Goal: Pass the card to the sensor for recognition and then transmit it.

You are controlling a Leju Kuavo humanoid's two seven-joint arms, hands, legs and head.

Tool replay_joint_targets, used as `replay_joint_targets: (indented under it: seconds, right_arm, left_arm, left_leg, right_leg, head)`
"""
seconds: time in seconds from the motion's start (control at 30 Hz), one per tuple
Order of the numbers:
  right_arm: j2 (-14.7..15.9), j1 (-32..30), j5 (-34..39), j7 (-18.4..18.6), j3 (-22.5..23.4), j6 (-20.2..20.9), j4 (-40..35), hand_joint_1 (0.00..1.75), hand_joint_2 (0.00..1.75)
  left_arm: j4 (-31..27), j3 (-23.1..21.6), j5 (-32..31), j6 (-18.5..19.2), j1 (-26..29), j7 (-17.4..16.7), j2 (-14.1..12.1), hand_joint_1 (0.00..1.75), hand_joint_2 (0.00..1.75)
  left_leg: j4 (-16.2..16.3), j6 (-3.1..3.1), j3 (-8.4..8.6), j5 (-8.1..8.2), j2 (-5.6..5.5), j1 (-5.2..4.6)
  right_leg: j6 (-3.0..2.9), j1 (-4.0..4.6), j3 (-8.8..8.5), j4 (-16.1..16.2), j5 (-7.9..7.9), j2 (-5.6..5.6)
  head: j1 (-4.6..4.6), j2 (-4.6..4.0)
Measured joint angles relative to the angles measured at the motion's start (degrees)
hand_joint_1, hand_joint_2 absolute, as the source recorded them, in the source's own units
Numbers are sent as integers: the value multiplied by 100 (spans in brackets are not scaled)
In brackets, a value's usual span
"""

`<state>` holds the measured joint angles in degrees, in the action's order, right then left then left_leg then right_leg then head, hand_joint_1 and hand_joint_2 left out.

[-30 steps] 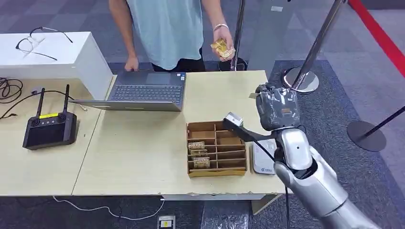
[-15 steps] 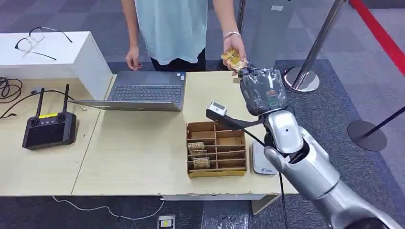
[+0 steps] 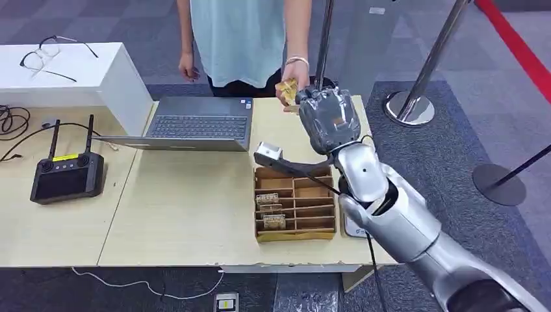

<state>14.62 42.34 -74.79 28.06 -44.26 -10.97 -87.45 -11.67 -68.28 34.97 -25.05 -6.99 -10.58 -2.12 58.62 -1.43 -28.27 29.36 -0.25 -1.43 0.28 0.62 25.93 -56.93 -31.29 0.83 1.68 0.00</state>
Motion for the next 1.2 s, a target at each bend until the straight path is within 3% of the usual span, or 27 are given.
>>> replay_joint_targets:
  seconds: [0.5,1.2]
  right_arm:
    - [-247,48,35,-31,-389,-48,461,175,175]
    - [-323,96,68,-35,-496,-105,728,175,175]
  left_arm:
    - [0,0,26,0,1,-35,4,0,0]
    - [0,0,20,0,4,-63,0,0,0]
  left_leg:
    - [0,0,-2,0,0,0]
    - [0,0,-1,0,0,0]
  right_leg:
    - [0,0,3,0,0,0]
    - [0,0,3,0,0,0]
  head:
    - [-2,0]
    - [0,0]
